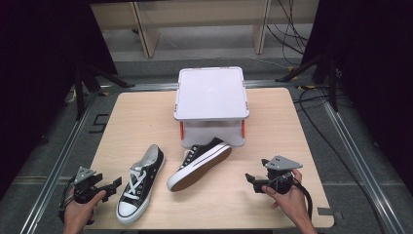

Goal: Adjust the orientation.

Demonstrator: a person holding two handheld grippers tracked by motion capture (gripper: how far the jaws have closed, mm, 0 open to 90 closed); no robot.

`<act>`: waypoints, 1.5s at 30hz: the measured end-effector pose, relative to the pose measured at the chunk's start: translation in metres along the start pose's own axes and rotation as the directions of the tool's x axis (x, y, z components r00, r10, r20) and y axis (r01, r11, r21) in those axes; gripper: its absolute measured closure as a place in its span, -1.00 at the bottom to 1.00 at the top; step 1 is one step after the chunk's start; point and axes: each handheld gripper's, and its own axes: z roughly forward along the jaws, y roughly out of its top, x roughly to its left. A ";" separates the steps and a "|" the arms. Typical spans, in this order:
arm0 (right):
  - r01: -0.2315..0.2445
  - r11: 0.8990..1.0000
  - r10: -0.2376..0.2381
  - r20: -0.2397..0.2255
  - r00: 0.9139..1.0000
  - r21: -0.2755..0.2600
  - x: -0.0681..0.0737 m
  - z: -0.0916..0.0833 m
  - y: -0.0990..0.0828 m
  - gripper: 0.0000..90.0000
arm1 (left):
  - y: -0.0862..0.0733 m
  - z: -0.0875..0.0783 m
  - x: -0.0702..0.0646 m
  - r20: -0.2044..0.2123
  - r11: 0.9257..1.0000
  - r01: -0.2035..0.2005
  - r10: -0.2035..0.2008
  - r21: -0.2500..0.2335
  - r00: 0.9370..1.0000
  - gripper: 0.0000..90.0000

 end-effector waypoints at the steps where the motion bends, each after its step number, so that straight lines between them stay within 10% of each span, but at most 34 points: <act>1: -0.002 1.000 0.002 -0.003 1.000 0.001 0.000 0.000 0.000 -0.57 | 0.000 0.000 0.000 -0.001 1.000 0.000 0.000 0.000 1.000 -0.60; 24: 0.034 0.998 -0.040 -0.112 0.993 -0.061 0.021 0.028 0.055 -0.34 | 0.000 0.000 0.000 0.006 1.000 0.009 -0.009 0.000 1.000 -0.60; 34: 0.074 0.995 -0.086 -0.195 0.977 -0.068 0.042 0.069 0.087 -0.23 | 0.000 -0.001 0.001 0.000 1.000 0.004 -0.004 0.009 1.000 -0.60; 45: 0.068 0.998 -0.068 -0.177 0.982 -0.007 0.053 0.110 0.112 -0.29 | -0.001 0.000 0.000 0.010 1.000 -0.009 0.009 0.003 1.000 -0.60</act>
